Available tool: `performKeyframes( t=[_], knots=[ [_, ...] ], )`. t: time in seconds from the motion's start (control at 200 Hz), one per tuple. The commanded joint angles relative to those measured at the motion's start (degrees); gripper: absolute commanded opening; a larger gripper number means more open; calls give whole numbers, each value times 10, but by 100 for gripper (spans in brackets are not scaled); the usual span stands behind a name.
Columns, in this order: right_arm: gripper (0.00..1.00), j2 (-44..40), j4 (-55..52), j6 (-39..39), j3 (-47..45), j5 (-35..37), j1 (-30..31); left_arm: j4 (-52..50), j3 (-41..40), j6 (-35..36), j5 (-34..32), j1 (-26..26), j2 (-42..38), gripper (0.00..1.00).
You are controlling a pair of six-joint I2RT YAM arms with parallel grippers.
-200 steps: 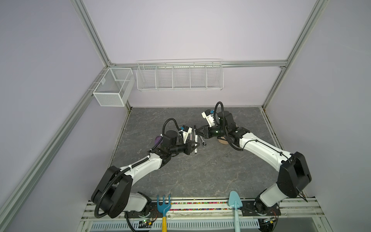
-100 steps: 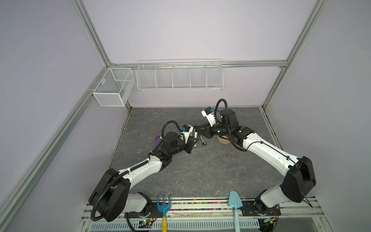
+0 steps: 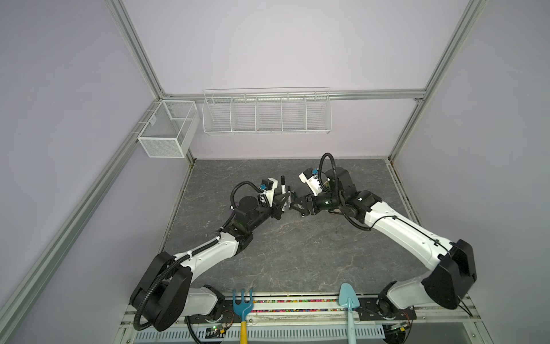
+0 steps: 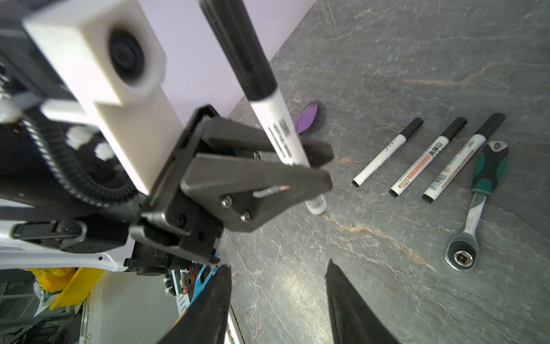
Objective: Insert pens into pen caps
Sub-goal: Put on the pen cap to the pen.
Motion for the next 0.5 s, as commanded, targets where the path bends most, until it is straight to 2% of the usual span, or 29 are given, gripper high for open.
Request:
performKeyframes(
  t=[0.0,0.245,0.495],
  knots=[
    [53,-6,44,17,20,27,-2,-7,-10,-1,26,-9,-10,0],
    [50,31,53,22,72,56,-1,-24,-14,-2,42,-22,-11,0],
    [37,67,62,39,86,49,-2,-29,-12,-3,50,-28,-8,0]
  ],
)
